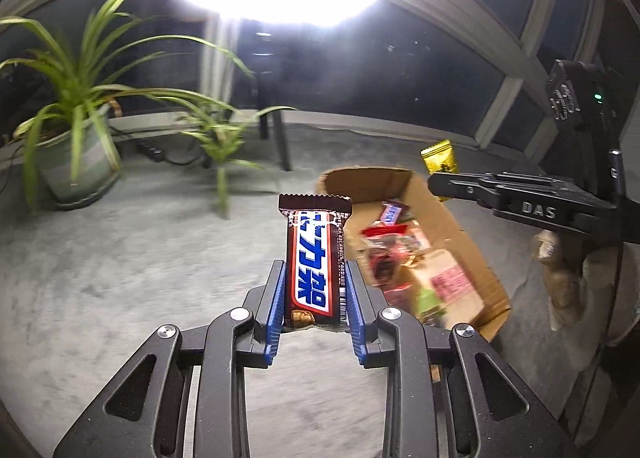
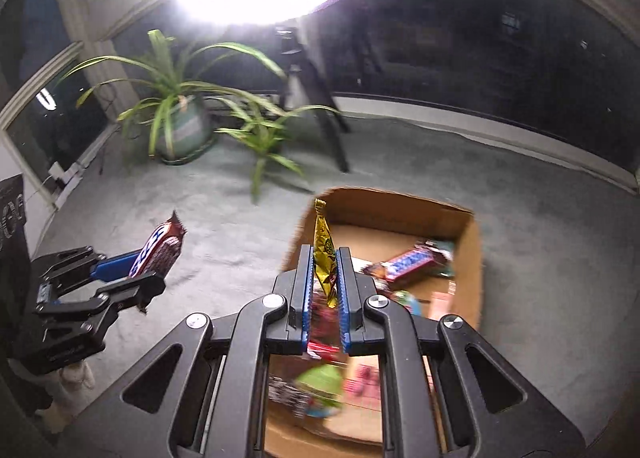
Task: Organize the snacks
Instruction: 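Lift the chocolate bar and yellow candy and carry both over the box, then open both tools to drop the chocolate bar and yellow candy into the box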
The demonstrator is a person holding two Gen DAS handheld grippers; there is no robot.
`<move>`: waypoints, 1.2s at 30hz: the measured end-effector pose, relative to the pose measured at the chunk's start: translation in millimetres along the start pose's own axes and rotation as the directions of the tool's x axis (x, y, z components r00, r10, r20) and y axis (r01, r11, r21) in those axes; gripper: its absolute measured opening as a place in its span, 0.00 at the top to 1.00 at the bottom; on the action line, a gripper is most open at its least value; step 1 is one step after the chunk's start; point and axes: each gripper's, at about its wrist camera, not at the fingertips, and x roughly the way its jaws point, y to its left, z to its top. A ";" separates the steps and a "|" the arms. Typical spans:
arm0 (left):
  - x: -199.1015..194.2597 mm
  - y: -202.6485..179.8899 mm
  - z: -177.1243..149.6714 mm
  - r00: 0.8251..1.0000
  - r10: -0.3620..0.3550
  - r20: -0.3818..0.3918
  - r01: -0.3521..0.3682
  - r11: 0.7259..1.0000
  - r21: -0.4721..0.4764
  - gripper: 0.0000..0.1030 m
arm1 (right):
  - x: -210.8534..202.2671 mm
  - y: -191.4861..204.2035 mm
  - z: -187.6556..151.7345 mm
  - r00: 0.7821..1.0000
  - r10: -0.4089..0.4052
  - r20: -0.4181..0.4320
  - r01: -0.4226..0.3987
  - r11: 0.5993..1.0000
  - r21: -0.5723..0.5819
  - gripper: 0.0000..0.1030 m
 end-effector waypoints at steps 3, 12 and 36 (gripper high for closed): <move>8.5 -18.0 1.7 1.000 -0.012 -0.008 0.012 1.000 0.018 0.74 | 0.7 -15.4 -1.1 1.000 -0.012 -0.005 0.012 1.000 0.008 0.90; 31.3 -68.0 3.3 0.999 -0.031 -0.036 0.033 0.997 0.071 0.74 | 9.9 -47.1 -7.7 0.999 0.010 -0.034 -0.008 0.998 0.054 0.90; 42.2 -94.9 1.2 0.998 -0.015 -0.060 0.022 0.993 0.113 0.44 | -5.2 -63.2 -12.4 1.000 -0.028 0.010 0.026 0.993 0.116 0.32</move>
